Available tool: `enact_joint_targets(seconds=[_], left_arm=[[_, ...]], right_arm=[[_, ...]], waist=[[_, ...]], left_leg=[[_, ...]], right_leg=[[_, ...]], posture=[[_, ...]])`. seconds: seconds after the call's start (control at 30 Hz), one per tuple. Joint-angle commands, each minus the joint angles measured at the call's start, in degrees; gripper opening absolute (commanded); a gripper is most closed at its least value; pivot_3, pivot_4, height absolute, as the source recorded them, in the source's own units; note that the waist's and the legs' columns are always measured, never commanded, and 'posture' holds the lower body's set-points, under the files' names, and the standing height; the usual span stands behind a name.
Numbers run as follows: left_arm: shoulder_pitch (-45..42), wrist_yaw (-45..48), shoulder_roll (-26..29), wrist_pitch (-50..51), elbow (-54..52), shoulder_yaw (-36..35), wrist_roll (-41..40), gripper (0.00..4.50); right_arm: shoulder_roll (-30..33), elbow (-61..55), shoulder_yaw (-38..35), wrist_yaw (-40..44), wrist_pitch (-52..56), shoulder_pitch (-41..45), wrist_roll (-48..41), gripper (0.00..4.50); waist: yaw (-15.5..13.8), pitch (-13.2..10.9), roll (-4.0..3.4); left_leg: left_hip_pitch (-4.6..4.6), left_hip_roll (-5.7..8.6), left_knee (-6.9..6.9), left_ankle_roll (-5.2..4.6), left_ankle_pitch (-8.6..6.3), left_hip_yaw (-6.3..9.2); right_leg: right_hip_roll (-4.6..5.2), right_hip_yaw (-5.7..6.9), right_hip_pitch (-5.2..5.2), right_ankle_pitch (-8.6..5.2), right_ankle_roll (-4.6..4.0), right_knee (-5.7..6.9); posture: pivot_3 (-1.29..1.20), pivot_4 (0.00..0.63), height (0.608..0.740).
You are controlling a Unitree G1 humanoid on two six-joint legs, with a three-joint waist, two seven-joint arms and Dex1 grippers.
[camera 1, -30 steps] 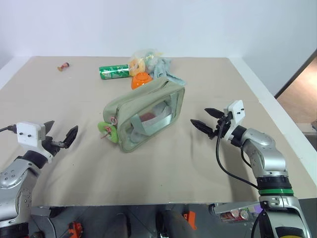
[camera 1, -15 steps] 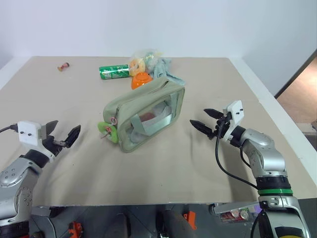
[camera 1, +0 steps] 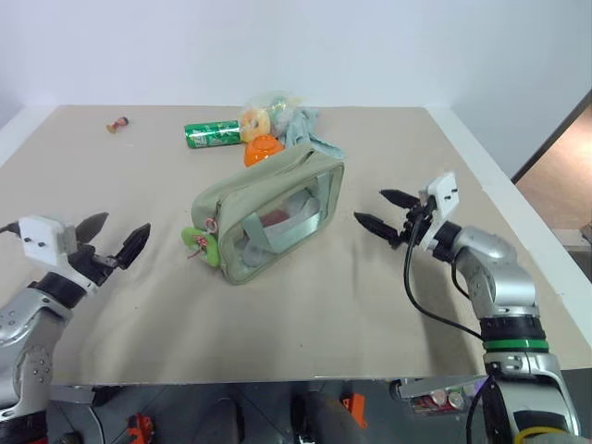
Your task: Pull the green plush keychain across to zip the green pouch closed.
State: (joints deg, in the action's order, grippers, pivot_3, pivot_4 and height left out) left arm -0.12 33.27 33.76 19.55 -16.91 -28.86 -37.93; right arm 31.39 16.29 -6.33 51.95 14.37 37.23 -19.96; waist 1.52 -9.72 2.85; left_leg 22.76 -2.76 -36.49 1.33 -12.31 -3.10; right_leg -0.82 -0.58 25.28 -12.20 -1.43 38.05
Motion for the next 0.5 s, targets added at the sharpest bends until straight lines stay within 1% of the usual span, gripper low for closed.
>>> enact_joint_targets(seconds=[0.03,0.17,0.33,0.5], left_arm=[[0.47,0.99,2.18,2.50,-5.70,-2.81,-4.72,4.50],[2.11,3.06,4.86,6.62,-12.08,-1.10,-8.87,4.50],[0.37,2.32,5.30,8.47,-13.76,0.88,-9.48,4.50],[-2.07,0.55,4.74,8.58,-13.85,2.28,-8.98,4.50]], right_arm=[[0.52,1.93,1.13,3.47,-1.88,5.32,0.00,4.45],[-1.84,10.47,5.28,9.45,-5.91,15.01,2.41,4.45],[-3.66,20.13,8.05,14.64,-12.21,20.99,5.17,4.45],[-4.99,27.68,8.99,18.03,-17.14,25.33,7.27,4.45]], waist=[[-0.06,0.01,0.01],[0.34,0.00,0.00],[0.17,0.00,0.00],[0.04,-0.02,-0.01]], left_leg=[[0.00,-0.01,0.00,0.00,0.00,0.01],[-0.03,-0.03,0.01,0.00,0.00,-0.01],[-0.03,-0.02,0.03,0.00,0.00,0.00],[0.01,0.03,-0.01,0.00,0.00,-0.02]], right_leg=[[-0.02,0.02,-0.01,0.00,0.00,0.00],[-0.05,-0.02,0.00,0.00,-0.02,0.00],[-0.04,0.01,-0.02,-0.01,-0.04,0.00],[0.02,-0.03,-0.01,0.01,-0.03,0.00]], posture=[[0.00,0.150,0.740],[0.00,0.150,0.740],[0.00,0.150,0.740],[0.00,0.150,0.740]])
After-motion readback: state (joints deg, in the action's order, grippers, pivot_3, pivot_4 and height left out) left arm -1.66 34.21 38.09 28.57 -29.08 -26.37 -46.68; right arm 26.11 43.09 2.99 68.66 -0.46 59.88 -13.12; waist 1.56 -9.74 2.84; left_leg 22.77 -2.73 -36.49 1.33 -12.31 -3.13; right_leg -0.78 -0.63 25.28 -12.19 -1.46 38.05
